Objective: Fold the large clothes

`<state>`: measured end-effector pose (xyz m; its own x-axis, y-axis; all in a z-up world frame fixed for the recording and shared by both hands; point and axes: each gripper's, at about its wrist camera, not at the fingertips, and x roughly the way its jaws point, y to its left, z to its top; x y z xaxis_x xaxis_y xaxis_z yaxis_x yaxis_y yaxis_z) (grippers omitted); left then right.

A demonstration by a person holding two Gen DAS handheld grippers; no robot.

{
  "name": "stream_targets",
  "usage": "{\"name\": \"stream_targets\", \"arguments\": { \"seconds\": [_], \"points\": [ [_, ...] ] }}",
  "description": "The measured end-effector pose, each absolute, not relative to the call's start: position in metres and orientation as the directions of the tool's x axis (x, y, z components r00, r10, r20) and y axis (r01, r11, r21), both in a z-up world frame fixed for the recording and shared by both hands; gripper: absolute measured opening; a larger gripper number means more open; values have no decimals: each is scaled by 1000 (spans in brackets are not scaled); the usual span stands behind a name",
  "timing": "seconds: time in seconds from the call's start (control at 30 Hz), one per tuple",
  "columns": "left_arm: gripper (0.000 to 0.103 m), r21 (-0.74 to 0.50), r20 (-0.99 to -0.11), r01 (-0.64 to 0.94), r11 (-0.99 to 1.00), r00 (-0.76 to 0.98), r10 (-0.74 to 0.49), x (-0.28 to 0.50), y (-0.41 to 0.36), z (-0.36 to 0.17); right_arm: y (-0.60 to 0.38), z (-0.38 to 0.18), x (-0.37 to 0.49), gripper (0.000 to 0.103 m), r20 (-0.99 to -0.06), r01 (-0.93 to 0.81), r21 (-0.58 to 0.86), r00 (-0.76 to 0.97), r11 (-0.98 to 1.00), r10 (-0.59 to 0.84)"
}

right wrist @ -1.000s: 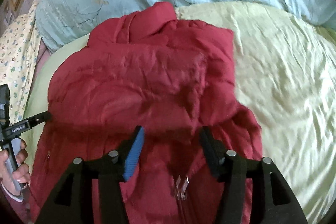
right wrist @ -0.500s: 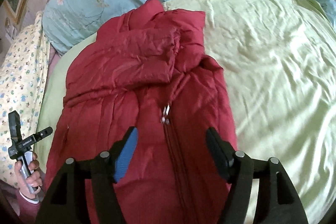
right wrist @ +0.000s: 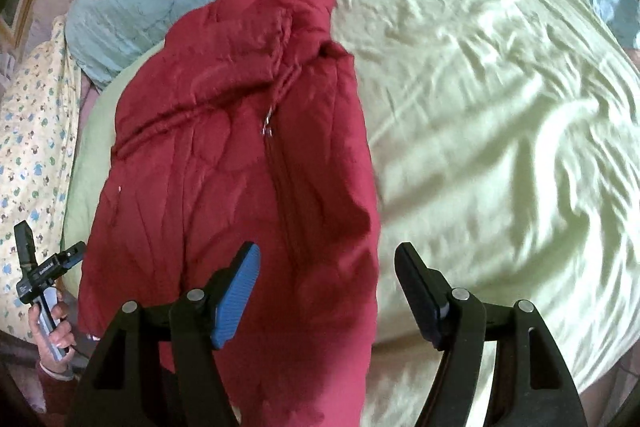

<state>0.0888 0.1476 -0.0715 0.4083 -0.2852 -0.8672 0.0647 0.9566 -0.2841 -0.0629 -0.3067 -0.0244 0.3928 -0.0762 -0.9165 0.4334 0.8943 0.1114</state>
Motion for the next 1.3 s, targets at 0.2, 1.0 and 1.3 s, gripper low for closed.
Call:
{"name": "stream_targets", "arguments": {
  "seconds": [0.2, 1.0, 1.3],
  "points": [
    [81, -291, -874, 64, 955, 388, -292, 70, 156, -71, -293, -31, -75, 72, -927, 422, 114, 372, 899, -57],
    [80, -288, -896, 175, 942, 298, -329, 41, 150, -91, -274, -45, -121, 33, -924, 390, 188, 381, 901, 28],
    [53, -324, -870, 257, 911, 298, -393, 35, 145, -91, -279, -44, -127, 36, -899, 383, 269, 430, 884, 87]
  ]
}}
